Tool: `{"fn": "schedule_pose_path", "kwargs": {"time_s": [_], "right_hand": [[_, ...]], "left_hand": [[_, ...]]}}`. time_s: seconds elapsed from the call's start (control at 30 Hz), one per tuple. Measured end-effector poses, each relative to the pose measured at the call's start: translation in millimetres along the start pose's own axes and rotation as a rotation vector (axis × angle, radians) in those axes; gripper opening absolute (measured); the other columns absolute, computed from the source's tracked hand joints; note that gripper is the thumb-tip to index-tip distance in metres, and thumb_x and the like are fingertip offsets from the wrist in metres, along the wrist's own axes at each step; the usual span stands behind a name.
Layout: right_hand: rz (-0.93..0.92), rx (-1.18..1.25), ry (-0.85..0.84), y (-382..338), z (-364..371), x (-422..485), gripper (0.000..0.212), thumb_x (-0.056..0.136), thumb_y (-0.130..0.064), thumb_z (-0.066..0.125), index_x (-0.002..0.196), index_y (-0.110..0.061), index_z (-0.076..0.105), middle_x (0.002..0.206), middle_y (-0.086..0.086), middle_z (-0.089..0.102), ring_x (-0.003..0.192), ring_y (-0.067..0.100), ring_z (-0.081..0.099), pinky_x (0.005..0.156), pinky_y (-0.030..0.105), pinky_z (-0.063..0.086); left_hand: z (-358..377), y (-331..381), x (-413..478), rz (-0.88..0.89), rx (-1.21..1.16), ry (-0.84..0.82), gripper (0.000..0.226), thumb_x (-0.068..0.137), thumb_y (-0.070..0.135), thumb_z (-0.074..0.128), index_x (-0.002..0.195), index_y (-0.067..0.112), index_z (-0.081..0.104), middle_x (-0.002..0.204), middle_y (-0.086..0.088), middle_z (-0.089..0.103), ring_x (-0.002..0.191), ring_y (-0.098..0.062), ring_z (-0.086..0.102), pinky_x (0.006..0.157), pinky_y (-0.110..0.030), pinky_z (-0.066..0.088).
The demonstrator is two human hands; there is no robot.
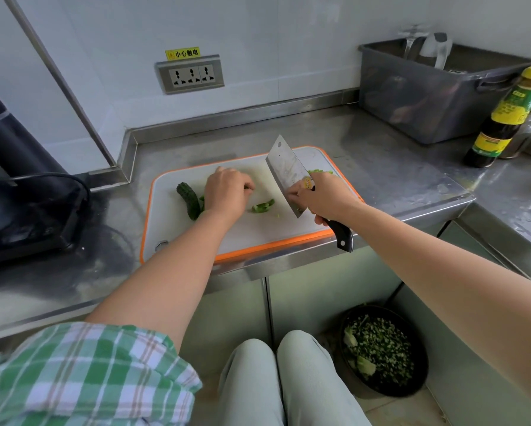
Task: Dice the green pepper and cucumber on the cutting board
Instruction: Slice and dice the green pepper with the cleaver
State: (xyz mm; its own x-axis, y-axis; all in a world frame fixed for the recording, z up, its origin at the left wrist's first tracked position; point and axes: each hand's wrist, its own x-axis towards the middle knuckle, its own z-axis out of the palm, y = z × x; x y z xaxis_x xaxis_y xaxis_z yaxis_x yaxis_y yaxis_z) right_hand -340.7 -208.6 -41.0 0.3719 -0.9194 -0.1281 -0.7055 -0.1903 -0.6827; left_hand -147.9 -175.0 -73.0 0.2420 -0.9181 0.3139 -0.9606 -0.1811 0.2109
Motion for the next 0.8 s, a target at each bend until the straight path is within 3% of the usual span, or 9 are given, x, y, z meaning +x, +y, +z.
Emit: {"fn": "schedule_pose_path", "kwargs": {"time_s": [0.13,0.23,0.33,0.47,0.63,0.8], "right_hand": [[-0.005,-0.014,-0.008,-4,2,-5,0.019,0.094,-0.018,0.045,0.107,-0.005,0.052,0.063,0.008,0.054,0.033,0.016,0.051,0.031,0.017,0.037],[-0.015,-0.018,-0.022,-5,4,-9,0.022,0.096,-0.024,0.046,0.109,-0.007,0.049,0.067,0.009,0.055,0.034,0.015,0.052,0.031,0.018,0.037],[-0.027,-0.024,-0.041,-4,5,-13,0.023,0.097,-0.027,0.052,0.099,-0.005,0.047,0.067,0.009,0.055,0.035,0.017,0.053,0.031,0.018,0.036],[-0.069,-0.160,-0.028,-5,2,-15,0.010,0.096,-0.013,0.040,0.091,-0.005,0.045,0.071,0.012,0.055,0.040,0.023,0.056,0.032,0.020,0.036],[-0.153,-0.362,-0.077,-17,-13,-18,0.017,0.091,-0.005,0.038,0.075,-0.010,0.039,0.071,0.012,0.053,0.040,0.024,0.055,0.033,0.020,0.035],[-0.163,-0.531,-0.115,-26,-14,-14,0.010,0.089,-0.005,0.036,0.083,-0.006,0.044,0.070,0.011,0.051,0.034,0.019,0.051,0.032,0.019,0.032]], "left_hand": [[-4,-10,-11,0.000,0.032,0.018,0.019,0.088,0.022,0.061,0.100,0.028,0.075,0.104,-0.007,0.059,0.109,-0.032,0.044,0.086,-0.033,0.033],[-6,-3,-21,0.095,-0.086,-0.001,0.021,0.083,0.029,0.066,0.102,0.027,0.075,0.100,-0.002,0.064,0.106,-0.029,0.047,0.087,-0.033,0.035],[-5,7,-30,0.152,-0.035,-0.073,0.028,0.081,0.034,0.068,0.108,0.029,0.073,0.100,0.000,0.068,0.106,-0.029,0.048,0.085,-0.033,0.035],[2,12,-34,0.093,-0.107,0.000,0.020,0.084,0.028,0.069,0.103,0.026,0.076,0.094,-0.004,0.071,0.097,-0.032,0.051,0.080,-0.033,0.038],[6,18,-34,0.052,-0.161,0.044,0.016,0.084,0.024,0.070,0.099,0.026,0.077,0.090,-0.003,0.072,0.092,-0.030,0.052,0.071,-0.032,0.038],[11,18,-33,0.046,-0.181,0.076,0.017,0.081,0.022,0.072,0.096,0.027,0.077,0.093,-0.002,0.073,0.090,-0.031,0.053,0.071,-0.032,0.041]]}}
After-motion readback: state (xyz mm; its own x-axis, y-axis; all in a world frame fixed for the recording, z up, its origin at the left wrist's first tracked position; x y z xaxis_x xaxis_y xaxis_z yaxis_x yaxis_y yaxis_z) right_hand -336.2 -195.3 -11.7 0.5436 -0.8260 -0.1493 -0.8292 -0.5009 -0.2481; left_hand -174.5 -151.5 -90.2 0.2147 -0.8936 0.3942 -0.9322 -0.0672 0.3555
